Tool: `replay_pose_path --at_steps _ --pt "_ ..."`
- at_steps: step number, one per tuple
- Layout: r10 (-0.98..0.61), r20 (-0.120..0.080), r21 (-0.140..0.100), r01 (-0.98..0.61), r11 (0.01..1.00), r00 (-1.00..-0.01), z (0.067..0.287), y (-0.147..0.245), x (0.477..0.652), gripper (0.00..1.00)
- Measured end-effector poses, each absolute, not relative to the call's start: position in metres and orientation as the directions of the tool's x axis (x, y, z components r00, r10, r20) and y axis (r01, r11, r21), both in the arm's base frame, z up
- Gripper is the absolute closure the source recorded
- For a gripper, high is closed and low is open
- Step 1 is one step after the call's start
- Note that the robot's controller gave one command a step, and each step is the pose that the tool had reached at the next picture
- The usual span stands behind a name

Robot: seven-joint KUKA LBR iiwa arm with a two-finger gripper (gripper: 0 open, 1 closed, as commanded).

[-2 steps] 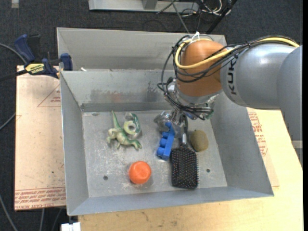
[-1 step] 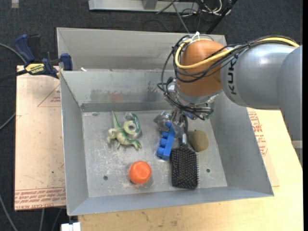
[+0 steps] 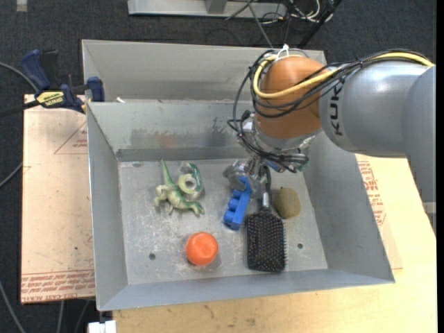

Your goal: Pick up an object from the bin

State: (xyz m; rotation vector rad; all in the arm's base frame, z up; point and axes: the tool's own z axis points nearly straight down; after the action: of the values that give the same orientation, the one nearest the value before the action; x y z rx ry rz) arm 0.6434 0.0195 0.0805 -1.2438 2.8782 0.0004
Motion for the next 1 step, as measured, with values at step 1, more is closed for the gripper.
replay_pose_path --at_steps 1 --pt "-0.728 -0.001 0.003 -0.728 0.685 -0.685 0.0993 0.0201 0.6416 1.0"
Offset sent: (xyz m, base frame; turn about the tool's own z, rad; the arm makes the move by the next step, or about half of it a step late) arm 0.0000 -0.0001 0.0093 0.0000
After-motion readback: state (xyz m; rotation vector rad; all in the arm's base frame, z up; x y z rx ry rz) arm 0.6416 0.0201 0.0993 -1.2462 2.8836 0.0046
